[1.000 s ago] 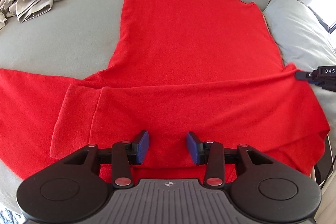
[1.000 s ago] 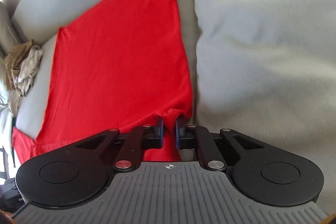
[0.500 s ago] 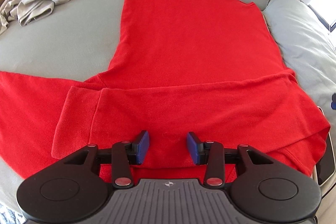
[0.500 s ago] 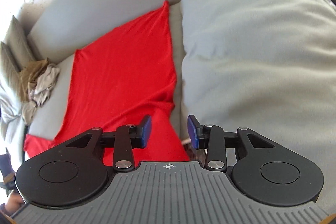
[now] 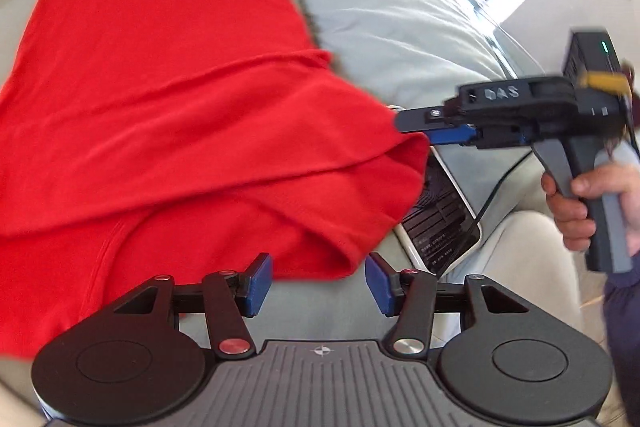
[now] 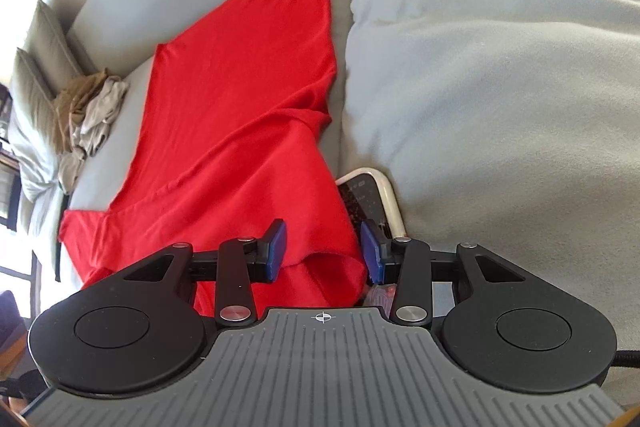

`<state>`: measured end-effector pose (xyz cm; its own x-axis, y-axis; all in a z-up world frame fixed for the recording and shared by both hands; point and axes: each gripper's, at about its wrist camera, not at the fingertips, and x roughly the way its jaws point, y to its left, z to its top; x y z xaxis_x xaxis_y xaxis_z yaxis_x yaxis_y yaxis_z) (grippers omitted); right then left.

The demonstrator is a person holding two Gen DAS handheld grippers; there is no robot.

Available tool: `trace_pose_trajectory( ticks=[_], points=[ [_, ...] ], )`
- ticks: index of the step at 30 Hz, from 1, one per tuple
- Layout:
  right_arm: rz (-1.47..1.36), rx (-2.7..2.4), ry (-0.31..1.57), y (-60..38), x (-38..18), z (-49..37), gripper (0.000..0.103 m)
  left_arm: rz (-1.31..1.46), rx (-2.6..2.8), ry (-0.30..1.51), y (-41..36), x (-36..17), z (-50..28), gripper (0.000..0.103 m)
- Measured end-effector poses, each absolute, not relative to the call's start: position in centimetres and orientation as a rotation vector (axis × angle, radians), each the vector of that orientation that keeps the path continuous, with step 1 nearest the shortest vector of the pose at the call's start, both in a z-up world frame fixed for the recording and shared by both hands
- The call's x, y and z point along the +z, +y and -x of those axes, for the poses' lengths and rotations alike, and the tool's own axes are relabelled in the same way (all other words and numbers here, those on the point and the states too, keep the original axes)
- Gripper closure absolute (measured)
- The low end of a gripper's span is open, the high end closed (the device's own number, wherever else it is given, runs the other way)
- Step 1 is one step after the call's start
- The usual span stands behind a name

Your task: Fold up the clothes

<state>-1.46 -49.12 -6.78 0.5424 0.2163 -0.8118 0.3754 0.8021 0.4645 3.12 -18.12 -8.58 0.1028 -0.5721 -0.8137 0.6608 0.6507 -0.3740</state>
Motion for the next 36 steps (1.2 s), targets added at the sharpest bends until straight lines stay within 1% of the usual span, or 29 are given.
trace_pose_trajectory(
  ticks=[3, 5, 6, 7, 8, 9, 10, 11, 12, 14, 18, 21, 24, 28, 29, 30, 31, 32, 33, 34, 36],
  points=[
    [-0.62, -0.093, 1.014, -48.8, -6.8, 1.4, 0.06, -0.196, -0.933, 1.093, -20.0, -8.8, -2.2, 0.055],
    [-0.589, -0.088, 1.015, -48.5, -6.8, 1.3, 0.067, -0.265, -0.946, 1.053, -21.3, -9.0, -1.6, 0.057],
    [-0.574, -0.086, 1.016, -48.4, -6.8, 1.3, 0.067, -0.299, -0.953, 1.032, -21.9, -9.1, -1.3, 0.063],
    [-0.558, -0.084, 1.02, -48.3, -6.7, 1.3, 0.068, -0.333, -0.959, 1.011, -22.5, -9.2, -0.9, 0.071],
    [-0.531, -0.086, 1.024, -48.1, -6.6, 1.3, 0.071, -0.367, -0.964, 0.99, -23.2, -9.3, -0.6, 0.079],
    [-0.5, -0.089, 1.029, -47.8, -6.5, 1.3, 0.075, -0.389, -0.972, 0.971, -23.2, -9.3, -0.5, 0.099],
    [-0.458, -0.095, 1.036, -47.4, -6.4, 1.2, 0.092, -0.38, -0.976, 0.973, -23.1, -9.1, -0.7, 0.101],
    [-0.419, -0.105, 1.037, -47.0, -6.3, 1.2, 0.1, -0.372, -0.979, 0.975, -23.1, -8.9, -0.8, 0.102],
    [-0.383, -0.115, 1.035, -46.7, -6.1, 1.3, 0.1, -0.363, -0.983, 0.978, -23.0, -8.7, -1.0, 0.102],
    [-0.365, -0.13, 1.003, -46.2, -5.2, 1.4, 0.101, -0.25, -0.984, 1.01, -21.7, -7.7, -2.3, 0.102],
    [-0.426, -0.136, 0.909, -46.5, -2.2, 1.8, 0.101, 0.003, -0.989, 1.083, -19.1, -6.2, -5.0, 0.102],
    [-0.446, -0.142, 0.887, -46.4, -0.5, 1.6, 0.101, 0.106, -1.002, 1.107, -17.9, -5.7, -5.9, 0.102],
    [-0.415, -0.172, 0.905, -46.0, 0.0, 1.4, 0.101, 0.056, -1.033, 1.112, -18.4, -6.2, -4.7, 0.102],
    [-0.337, -0.228, 0.981, -45.7, -1.3, 1.5, 0.101, -0.094, -1.029, 1.158, -20.9, -9.1, -2.2, 0.101],
    [-0.315, -0.243, 1.008, -45.7, -2.0, 1.6, 0.101, -0.137, -1.023, 1.165, -21.6, -10.0, -1.5, 0.1],
    [-0.289, -0.266, 1.032, -45.6, -2.6, 1.7, 0.1, -0.162, -1.032, 1.145, -21.5, -9.6, -1.1, 0.096],
    [-0.263, -0.293, 1.045, -45.6, -2.8, 1.9, 0.1, -0.186, -1.042, 1.124, -21.4, -9.2, -0.8, 0.089],
    [-0.238, -0.32, 1.056, -45.6, -2.9, 2.2, 0.095, -0.211, -1.051, 1.104, -21.3, -8.8, -0.5, 0.083],
    [-0.213, -0.347, 1.066, -45.6, -3.0, 2.4, 0.094, -0.235, -1.06, 1.083, -21.2, -8.4, -0.2, 0.073],
    [-0.213, -0.353, 1.063, -45.6, -2.7, 2.7, 0.094, -0.26, -1.069, 1.062, -21.1, -8.0, 0.2, 0.07],
    [-0.237, -0.35, 1.045, -45.8, -1.9, 3.2, 0.084, -0.308, -1.087, 1.019, -20.9, -7.1, 0.8, 0.068]
  ],
)
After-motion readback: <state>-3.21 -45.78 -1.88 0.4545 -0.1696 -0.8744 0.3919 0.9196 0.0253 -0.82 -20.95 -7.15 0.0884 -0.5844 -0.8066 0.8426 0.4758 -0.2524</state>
